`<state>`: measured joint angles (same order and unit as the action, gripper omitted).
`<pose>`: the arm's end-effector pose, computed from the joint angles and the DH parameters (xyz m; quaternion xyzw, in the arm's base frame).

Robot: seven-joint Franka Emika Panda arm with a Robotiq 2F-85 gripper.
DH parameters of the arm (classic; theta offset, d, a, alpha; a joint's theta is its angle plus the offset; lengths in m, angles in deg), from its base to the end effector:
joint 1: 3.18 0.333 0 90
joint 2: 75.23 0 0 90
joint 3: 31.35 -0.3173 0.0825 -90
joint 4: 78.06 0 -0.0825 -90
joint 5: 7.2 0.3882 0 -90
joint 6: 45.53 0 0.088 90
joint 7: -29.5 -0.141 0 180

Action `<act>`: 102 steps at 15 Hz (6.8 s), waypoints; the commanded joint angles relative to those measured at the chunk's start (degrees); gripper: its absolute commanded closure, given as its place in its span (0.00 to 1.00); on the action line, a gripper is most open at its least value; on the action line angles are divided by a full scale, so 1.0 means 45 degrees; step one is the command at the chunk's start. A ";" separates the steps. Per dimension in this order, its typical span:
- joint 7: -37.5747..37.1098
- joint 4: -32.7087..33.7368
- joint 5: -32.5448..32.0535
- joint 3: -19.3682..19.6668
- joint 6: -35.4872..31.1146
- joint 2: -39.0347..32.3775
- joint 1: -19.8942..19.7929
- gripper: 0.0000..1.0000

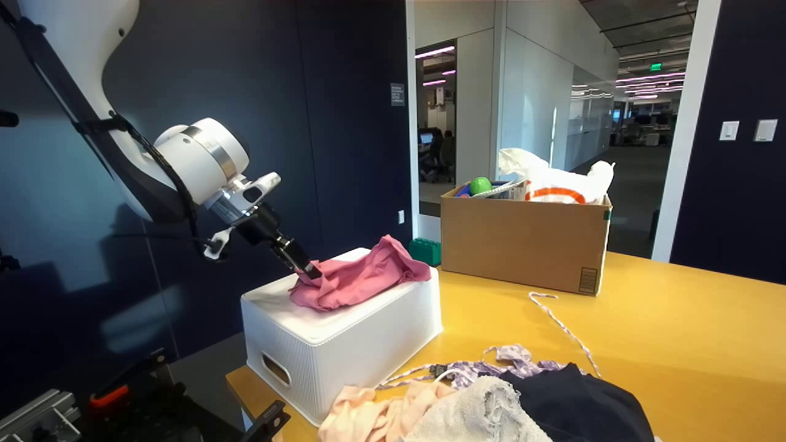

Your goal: Put the pink shirt over the laundry basket

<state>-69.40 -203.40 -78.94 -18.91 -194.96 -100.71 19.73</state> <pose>0.5474 0.0991 0.1463 0.9251 -0.1829 0.2555 0.2132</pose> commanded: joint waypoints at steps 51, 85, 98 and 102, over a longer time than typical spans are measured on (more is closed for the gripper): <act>-0.1242 0.6110 0.1730 -0.4041 0.2930 -0.1356 -0.2307 0.48; 0.0730 -0.0147 1.5409 -0.3380 0.0339 0.2271 -0.2984 0.00; 0.3882 0.0900 2.0506 -0.3325 -0.0626 0.0887 -0.4950 0.00; 0.4259 0.1993 2.1255 -0.3322 -0.0474 -0.0419 -0.5105 0.00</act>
<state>-52.48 -199.12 13.70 -33.46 -197.84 -98.02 -2.52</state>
